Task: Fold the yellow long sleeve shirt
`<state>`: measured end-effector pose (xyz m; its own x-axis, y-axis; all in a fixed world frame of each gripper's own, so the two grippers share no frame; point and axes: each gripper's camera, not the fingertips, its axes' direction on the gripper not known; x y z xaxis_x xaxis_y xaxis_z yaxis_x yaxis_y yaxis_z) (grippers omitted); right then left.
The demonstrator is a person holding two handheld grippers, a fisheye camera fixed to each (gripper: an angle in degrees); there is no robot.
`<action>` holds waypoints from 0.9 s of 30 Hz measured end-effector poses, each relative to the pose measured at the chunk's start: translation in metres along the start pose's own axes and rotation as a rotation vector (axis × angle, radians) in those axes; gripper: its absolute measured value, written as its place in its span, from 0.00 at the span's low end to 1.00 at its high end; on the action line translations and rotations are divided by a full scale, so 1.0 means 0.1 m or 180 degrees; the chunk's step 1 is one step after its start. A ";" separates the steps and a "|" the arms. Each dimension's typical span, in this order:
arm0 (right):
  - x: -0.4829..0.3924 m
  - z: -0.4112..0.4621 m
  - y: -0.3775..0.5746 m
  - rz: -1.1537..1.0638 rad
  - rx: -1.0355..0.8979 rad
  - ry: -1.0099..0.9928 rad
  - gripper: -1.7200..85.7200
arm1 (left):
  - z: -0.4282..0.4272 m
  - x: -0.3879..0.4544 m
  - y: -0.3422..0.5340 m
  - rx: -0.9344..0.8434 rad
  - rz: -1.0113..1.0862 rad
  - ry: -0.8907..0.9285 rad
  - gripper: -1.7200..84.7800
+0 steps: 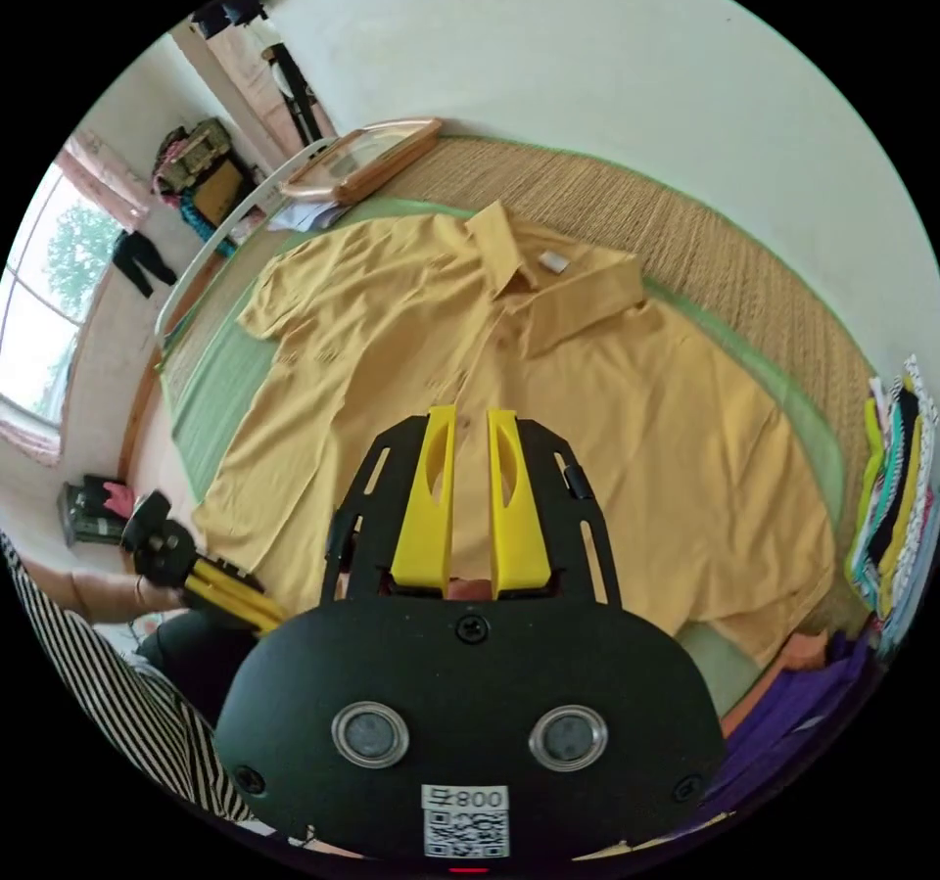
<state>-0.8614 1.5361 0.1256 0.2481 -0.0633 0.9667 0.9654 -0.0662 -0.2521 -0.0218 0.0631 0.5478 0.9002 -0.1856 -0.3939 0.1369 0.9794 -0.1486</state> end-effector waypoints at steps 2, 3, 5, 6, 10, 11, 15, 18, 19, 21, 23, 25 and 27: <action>-0.17 0.01 0.41 0.0006 -0.0133 -0.0229 0.09 | 0.05 -0.01 0.06 -0.0063 -0.0014 -0.0035 0.06; -0.29 0.03 0.66 0.0000 -0.0216 -0.0334 0.09 | 0.06 0.00 0.10 -0.0079 -0.0019 -0.0088 0.06; -0.44 0.04 1.02 0.0044 -0.0333 -0.0372 0.09 | 0.04 0.02 0.17 -0.0057 -0.0039 -0.0130 0.06; -0.51 0.05 1.23 0.0077 -0.0411 -0.0423 0.09 | -0.02 0.03 0.26 0.0017 -0.0078 -0.0164 0.06; -0.55 0.01 1.76 0.0333 -0.0517 -0.0502 0.09 | -0.31 -0.08 0.72 0.0422 -0.0433 -0.0317 0.08; -0.54 -0.03 1.89 0.0417 -0.0481 -0.0592 0.09 | -0.43 -0.15 0.94 0.0599 -0.0611 -0.0339 0.10; -0.66 -0.17 2.14 0.0446 -0.0448 -0.0638 0.09 | -0.78 -0.41 1.75 0.1180 -0.1287 -0.0655 0.12; -0.80 -0.21 2.22 0.0455 -0.0433 -0.0789 0.09 | -0.79 -0.61 2.11 0.1343 -0.1637 -0.0601 0.13; -0.84 -0.21 2.24 0.0445 -0.0436 -0.0806 0.09 | -0.77 -0.65 2.15 0.1339 -0.1688 -0.0569 0.13; -1.03 -0.21 2.29 0.0353 -0.0476 -0.0760 0.09 | -0.64 -0.73 2.23 0.1257 -0.1734 -0.0454 0.12; -1.13 -0.18 2.34 0.0322 -0.0539 -0.0745 0.09 | -0.56 -0.74 2.25 0.1214 -0.1748 -0.0509 0.09; -1.20 -0.14 2.39 0.0342 -0.0591 -0.0818 0.09 | -0.55 -0.77 2.29 0.1197 -0.1788 -0.0525 0.07; -1.30 -0.12 2.47 0.0344 -0.0613 -0.0825 0.09 | -0.55 -0.80 2.35 0.1172 -0.1704 -0.0391 0.04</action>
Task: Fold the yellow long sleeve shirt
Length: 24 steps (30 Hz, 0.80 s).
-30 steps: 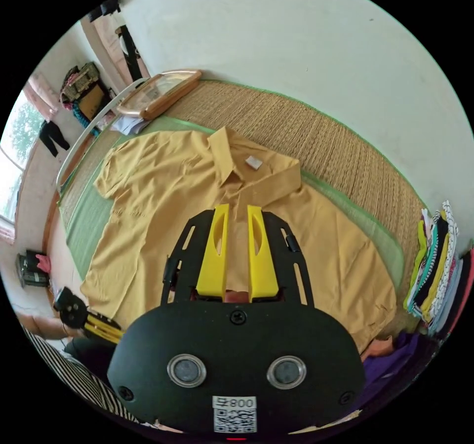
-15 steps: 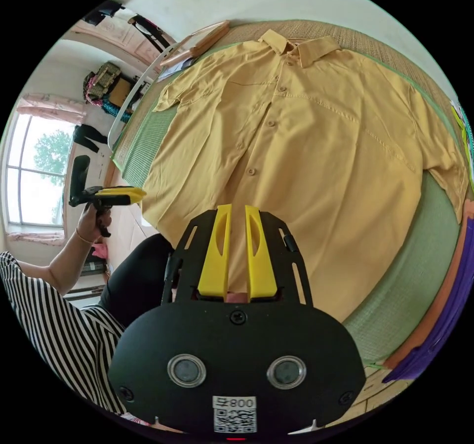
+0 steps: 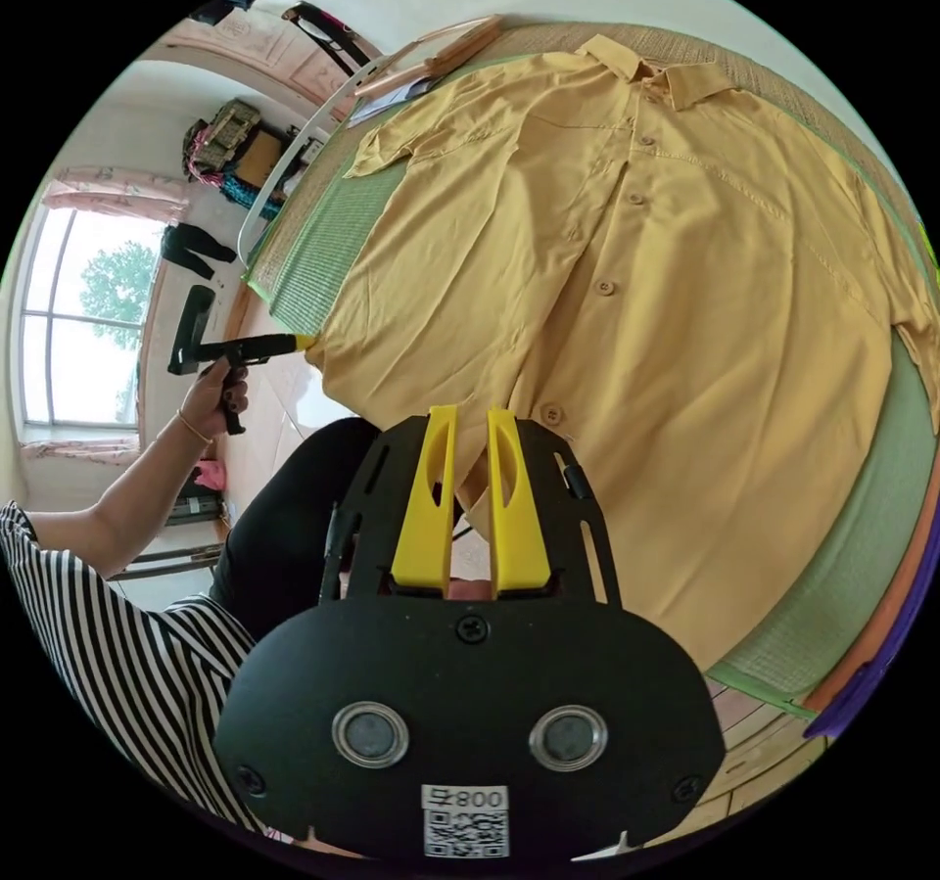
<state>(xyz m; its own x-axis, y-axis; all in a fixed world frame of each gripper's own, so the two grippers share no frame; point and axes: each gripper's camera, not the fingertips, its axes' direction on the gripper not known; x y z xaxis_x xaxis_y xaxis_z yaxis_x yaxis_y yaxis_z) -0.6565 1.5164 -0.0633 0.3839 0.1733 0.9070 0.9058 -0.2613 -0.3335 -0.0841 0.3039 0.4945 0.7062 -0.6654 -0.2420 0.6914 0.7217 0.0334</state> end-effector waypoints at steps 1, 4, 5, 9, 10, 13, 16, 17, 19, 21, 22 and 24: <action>-0.02 0.02 0.02 0.0000 -0.0013 0.0020 0.09 | -0.01 0.00 0.01 -0.0004 0.0016 0.0047 0.04; -0.16 0.13 0.10 -0.0075 -0.0093 0.0056 0.09 | -0.14 0.03 0.10 0.0124 0.0119 0.0202 0.03; -0.20 0.18 0.14 -0.0090 -0.0135 0.0156 0.09 | -0.22 0.06 0.14 0.0193 0.0172 0.0272 0.03; -0.23 0.30 0.27 0.0007 -0.0149 0.0024 0.08 | -0.57 0.18 0.24 0.0458 0.0367 0.0165 0.02; -0.23 0.32 0.30 0.0025 -0.0145 -0.0012 0.08 | -0.62 0.19 0.25 0.0485 0.0387 0.0152 0.02; -0.25 0.37 0.41 0.0072 -0.0118 -0.0039 0.08 | -0.74 0.20 0.24 0.0471 0.0458 0.0034 0.03; -0.22 0.37 0.52 0.0133 -0.0060 -0.0071 0.07 | -0.66 0.18 0.23 0.0306 0.0463 -0.0079 0.03; -0.17 0.37 0.55 0.0192 -0.0048 -0.0143 0.07 | -0.62 0.15 0.22 0.0268 0.0432 -0.0149 0.03; -0.12 0.35 0.60 0.0263 -0.0049 -0.0223 0.08 | -0.61 0.09 0.21 0.0291 0.0363 -0.0167 0.04; -0.07 0.28 0.69 0.0301 -0.0012 -0.0195 0.09 | -0.65 0.06 0.22 0.0402 0.0279 -0.0115 0.06; -0.06 0.26 0.72 0.0307 0.0010 -0.0208 0.09 | -0.67 0.06 0.22 0.0434 0.0286 -0.0100 0.06; 0.02 0.25 0.81 0.0361 0.0003 -0.0258 0.09 | -0.72 0.13 0.21 0.0564 0.0303 -0.0184 0.07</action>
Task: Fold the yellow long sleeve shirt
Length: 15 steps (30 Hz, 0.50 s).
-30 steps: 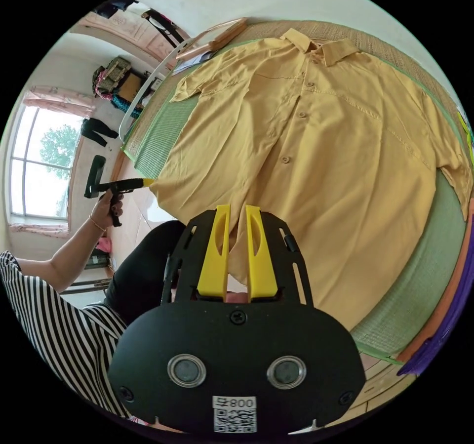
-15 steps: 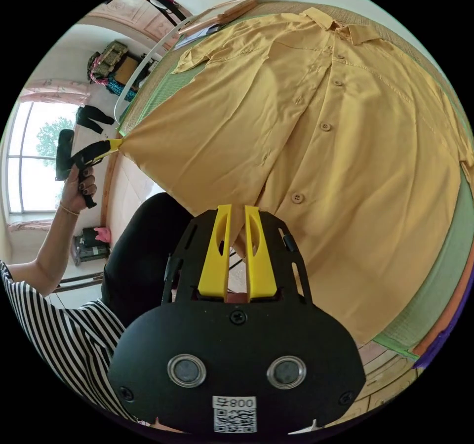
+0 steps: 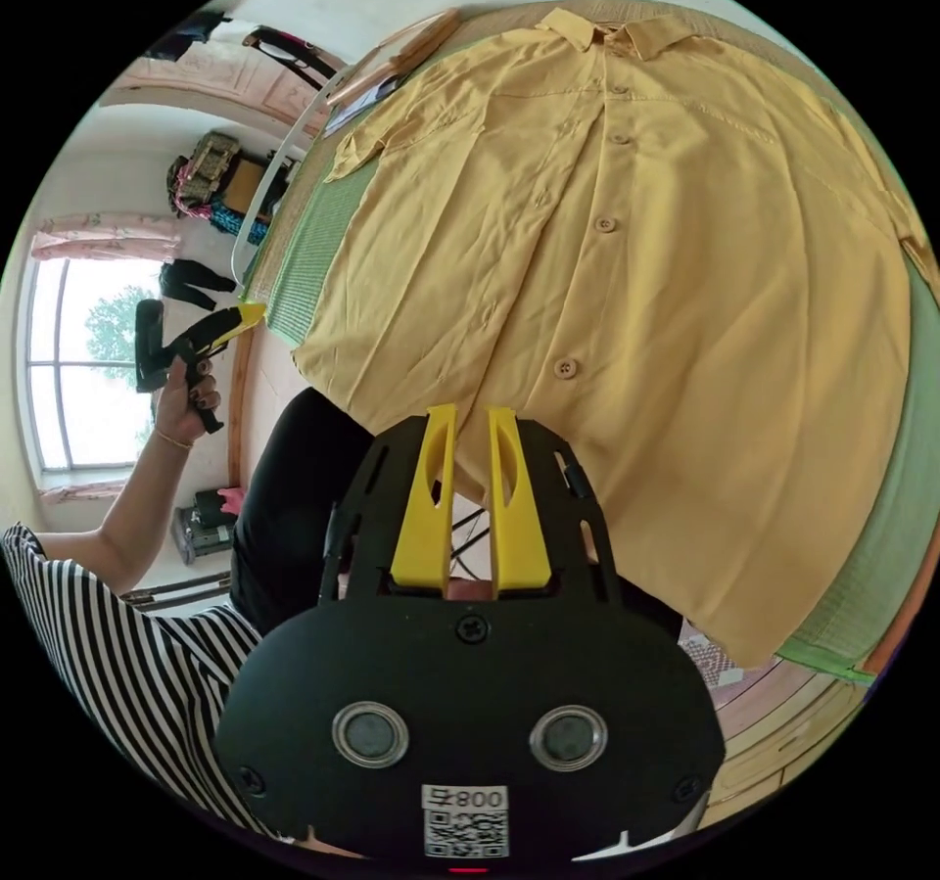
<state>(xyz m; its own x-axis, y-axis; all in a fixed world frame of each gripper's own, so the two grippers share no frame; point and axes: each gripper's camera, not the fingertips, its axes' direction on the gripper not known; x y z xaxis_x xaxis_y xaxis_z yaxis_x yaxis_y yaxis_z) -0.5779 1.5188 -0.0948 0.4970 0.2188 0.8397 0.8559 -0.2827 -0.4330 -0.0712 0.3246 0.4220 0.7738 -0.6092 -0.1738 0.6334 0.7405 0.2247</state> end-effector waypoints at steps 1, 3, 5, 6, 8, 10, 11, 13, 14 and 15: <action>0.03 0.02 0.01 0.0018 -0.0031 -0.0023 0.09 | -0.01 0.03 -0.01 0.0025 0.0026 -0.0004 0.07; 0.11 0.08 0.09 0.0083 -0.0070 -0.0146 0.09 | 0.05 0.18 -0.09 0.0016 0.0210 0.0127 0.07; 0.15 0.09 0.15 0.0114 -0.0064 -0.0237 0.10 | 0.20 0.34 -0.17 -0.0151 0.0383 0.0283 0.07; 0.18 0.12 0.19 0.0143 -0.0104 -0.0367 0.10 | 0.33 0.45 -0.23 -0.0306 0.0496 0.0330 0.07; 0.20 0.16 0.27 0.0151 -0.0148 -0.0582 0.10 | 0.52 0.63 -0.32 -0.0530 0.0672 0.0439 0.06; 0.21 0.22 0.36 0.0132 -0.0209 -0.0601 0.10 | 0.66 0.78 -0.39 -0.0662 0.0807 0.0459 0.06; 0.23 0.26 0.43 0.0135 -0.0209 -0.0614 0.09 | 0.72 0.85 -0.43 -0.0728 0.0851 0.0483 0.06; 0.31 0.32 0.50 0.0180 -0.0212 -0.0759 0.09 | 0.80 0.94 -0.48 -0.0834 0.0906 0.0576 0.06; 0.36 0.37 0.54 0.0204 -0.0225 -0.0893 0.08 | 0.82 0.99 -0.51 -0.0877 0.0935 0.0581 0.06; 0.40 0.40 0.57 0.0190 -0.0235 -0.1083 0.08 | 0.83 1.03 -0.53 -0.0929 0.0961 0.0575 0.05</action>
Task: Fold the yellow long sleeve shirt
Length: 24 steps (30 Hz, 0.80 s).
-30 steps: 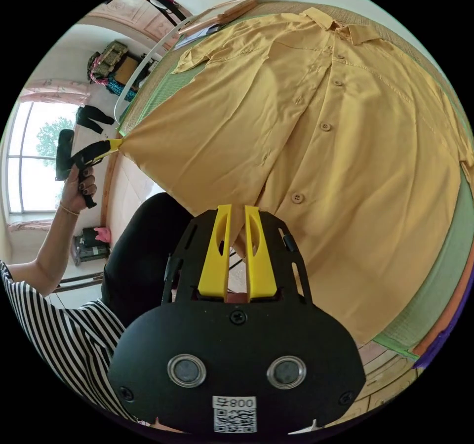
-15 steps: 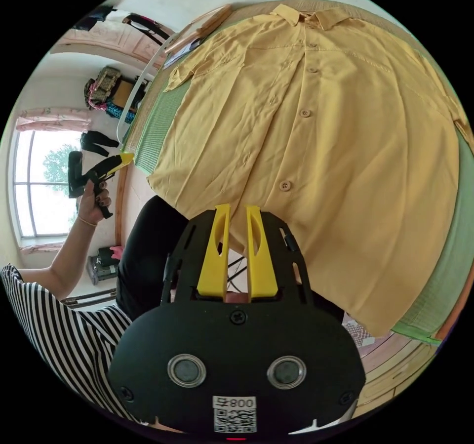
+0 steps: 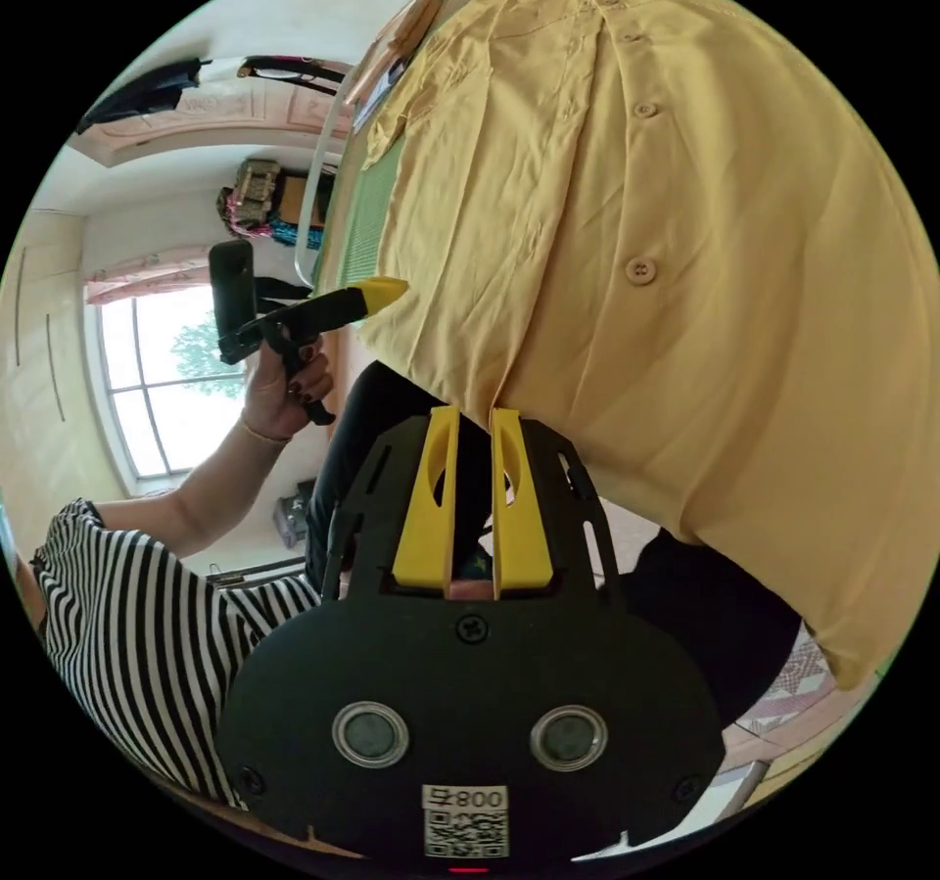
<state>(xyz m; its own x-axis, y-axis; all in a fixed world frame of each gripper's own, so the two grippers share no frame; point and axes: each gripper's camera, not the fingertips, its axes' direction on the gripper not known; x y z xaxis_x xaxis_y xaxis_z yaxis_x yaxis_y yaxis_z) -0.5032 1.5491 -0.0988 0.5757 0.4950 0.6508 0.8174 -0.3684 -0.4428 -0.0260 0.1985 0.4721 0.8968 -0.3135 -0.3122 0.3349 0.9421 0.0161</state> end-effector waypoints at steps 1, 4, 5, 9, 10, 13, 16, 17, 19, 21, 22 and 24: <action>0.02 0.01 0.01 -0.0012 -0.0009 -0.0097 0.07 | 0.00 0.01 -0.02 -0.0027 0.0006 0.0005 0.05; 0.13 -0.03 0.07 -0.0105 0.0031 -0.0819 0.05 | -0.08 0.08 -0.10 -0.0033 0.0025 0.0045 0.05; 0.16 -0.10 0.09 -0.0160 0.0080 -0.1052 0.04 | -0.14 0.12 -0.13 0.0001 0.0040 0.0096 0.05; 0.34 -0.41 0.22 -0.0142 0.0313 -0.1231 0.03 | -0.25 0.26 -0.31 0.0005 0.0106 0.0128 0.05; 0.39 -0.46 0.24 -0.0127 0.0378 -0.1305 0.03 | -0.25 0.28 -0.34 -0.0009 0.0116 0.0129 0.05; 0.59 -0.63 0.31 -0.0080 0.0519 -0.1402 0.02 | -0.22 0.42 -0.57 -0.0085 0.0206 0.0142 0.06; 0.69 -0.65 0.37 0.0008 0.0476 -0.1150 0.02 | -0.14 0.61 -0.87 -0.0254 0.0335 0.0063 0.06; 0.75 -0.63 0.39 0.0027 0.0471 -0.1231 0.02 | -0.09 0.67 -0.98 -0.0349 0.0370 0.0056 0.07; 0.83 -0.59 0.43 0.0082 0.0462 -0.1311 0.02 | 0.00 0.79 -1.13 -0.0509 0.0429 0.0039 0.07; 0.84 -0.48 0.45 0.0052 0.0302 -0.1180 0.02 | 0.04 0.97 -1.29 -0.0605 0.0525 -0.0055 0.07; 0.84 -0.45 0.45 0.0056 0.0250 -0.1116 0.02 | 0.04 1.02 -1.32 -0.0599 0.0557 -0.0085 0.07; 0.88 -0.38 0.46 0.0108 0.0212 -0.0977 0.02 | 0.02 1.17 -1.48 -0.0564 0.0623 -0.0258 0.06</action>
<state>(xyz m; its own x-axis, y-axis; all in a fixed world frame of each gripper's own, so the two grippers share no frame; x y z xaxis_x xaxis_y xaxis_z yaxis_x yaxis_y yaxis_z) -0.4153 1.5462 -0.0383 0.5737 0.7014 0.4230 0.7914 -0.3416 -0.5070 0.0298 0.0223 0.4356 0.9620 -0.1252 -0.2425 0.1036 0.9896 -0.1001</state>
